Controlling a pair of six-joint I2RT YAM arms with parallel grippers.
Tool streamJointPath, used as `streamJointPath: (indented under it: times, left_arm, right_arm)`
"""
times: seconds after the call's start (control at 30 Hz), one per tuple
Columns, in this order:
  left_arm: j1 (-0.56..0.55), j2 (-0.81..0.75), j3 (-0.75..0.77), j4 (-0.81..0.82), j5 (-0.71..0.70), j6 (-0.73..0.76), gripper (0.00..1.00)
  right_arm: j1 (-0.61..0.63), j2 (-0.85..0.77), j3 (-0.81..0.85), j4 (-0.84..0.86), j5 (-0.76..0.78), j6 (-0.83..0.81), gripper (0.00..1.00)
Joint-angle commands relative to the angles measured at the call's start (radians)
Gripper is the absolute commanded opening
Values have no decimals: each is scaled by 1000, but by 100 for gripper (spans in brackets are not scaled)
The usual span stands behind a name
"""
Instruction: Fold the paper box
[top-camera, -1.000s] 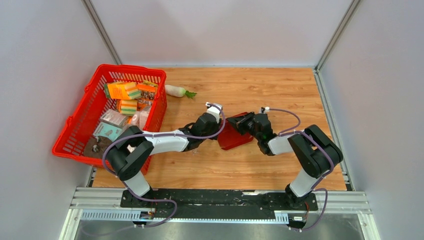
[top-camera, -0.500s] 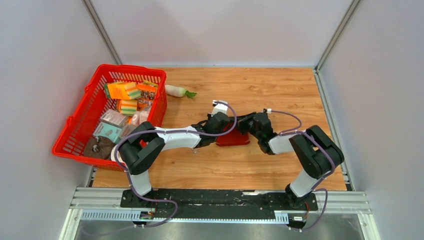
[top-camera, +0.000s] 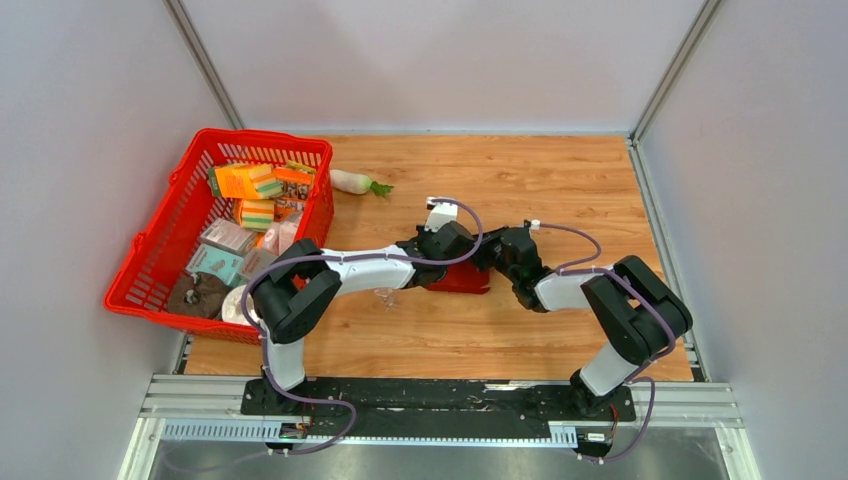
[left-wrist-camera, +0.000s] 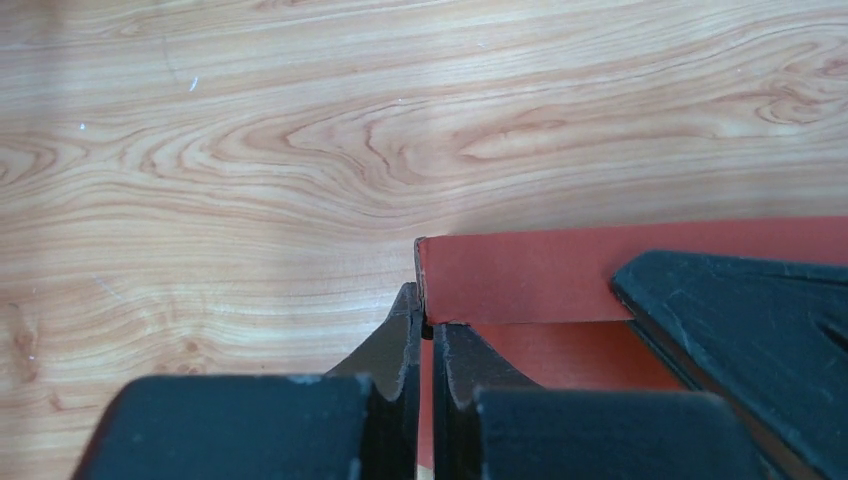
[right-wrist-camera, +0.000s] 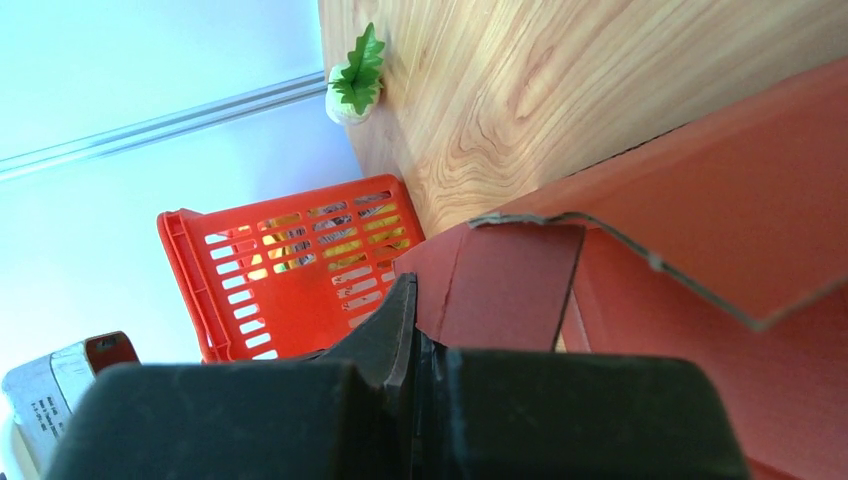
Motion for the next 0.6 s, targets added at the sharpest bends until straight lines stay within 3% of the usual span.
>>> streamJointPath:
  times: [0.0,0.1,0.23,0.3,0.47,0.57]
  left_arm:
    - [23,20,45,-77,-127,-41,0]
    - [23,-43,-39,79,-43,-10,0]
    - [23,-79,-129,219,16,51,25]
    - [23,-74,-119,216,10,64,27]
    - [23,-56,-99,207,-18,82,22]
    - [25,-54,-94,204,-28,93,12]
  right_arm:
    - [54,-43,-33,-90,10,-13,0]
    - [54,-35,-33,-93,12,-1,0]
    - [54,-28,-15,-95,3,-1,0]
    - [54,-26,-12,-95,-2,2,0]
    - [54,-25,-10,-98,-16,14,0]
    - [54,-29,-16,-96,-19,17,0]
